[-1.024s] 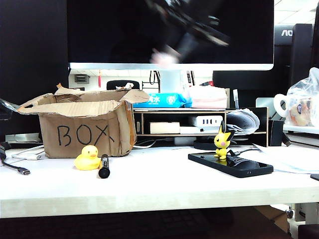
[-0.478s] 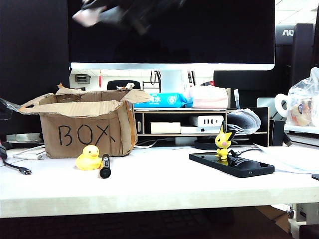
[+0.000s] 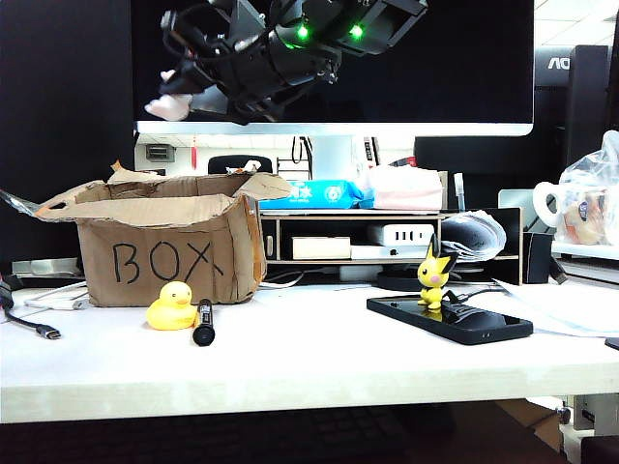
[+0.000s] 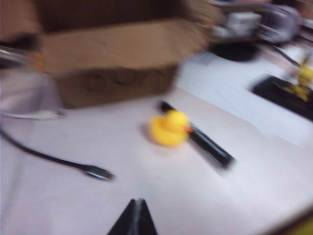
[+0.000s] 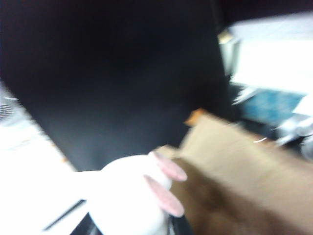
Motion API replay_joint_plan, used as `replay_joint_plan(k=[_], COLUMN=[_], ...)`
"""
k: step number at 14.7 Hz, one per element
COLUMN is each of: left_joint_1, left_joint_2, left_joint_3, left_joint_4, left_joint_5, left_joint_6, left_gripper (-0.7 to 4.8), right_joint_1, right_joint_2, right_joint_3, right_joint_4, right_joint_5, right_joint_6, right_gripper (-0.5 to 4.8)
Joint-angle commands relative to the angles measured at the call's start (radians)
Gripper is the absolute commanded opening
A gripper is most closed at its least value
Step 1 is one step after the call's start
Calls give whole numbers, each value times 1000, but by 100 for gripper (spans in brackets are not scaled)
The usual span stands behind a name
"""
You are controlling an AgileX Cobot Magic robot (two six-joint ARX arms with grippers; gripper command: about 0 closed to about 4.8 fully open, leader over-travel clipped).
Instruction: Put the doll that is least similar in color compared to the others into the paper box.
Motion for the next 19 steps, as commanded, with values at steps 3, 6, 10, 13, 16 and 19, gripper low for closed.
replay_joint_plan(k=[3,6,10,13,16,19], left_joint_1=[197,201,201,201,201,201], left_joint_2=[-150,-149,-149,-149,-149,-149], left_joint_3=[1,1,1,1,1,1], left_joint_4=[27,15,12,12,12,12], left_joint_5=[3,8,8,8,8,8], left_joint_6=[1,1,1,1,1,1], left_gripper=[-5,-5,-5,-5,-5,-5], right_joint_1=[0,1,2,0,-1,-1], right_joint_2=[5,29,66,66,66,66], right_joint_3=[7,7,9,11,10,10], right_joint_4=[2,3,-11,3,2,-11], right_joint_5=[71,96,150,166,166,167], right_joint_6=[-117,-169,-176,-218,-217,-217], right_gripper=[75,75,76,76,102,158])
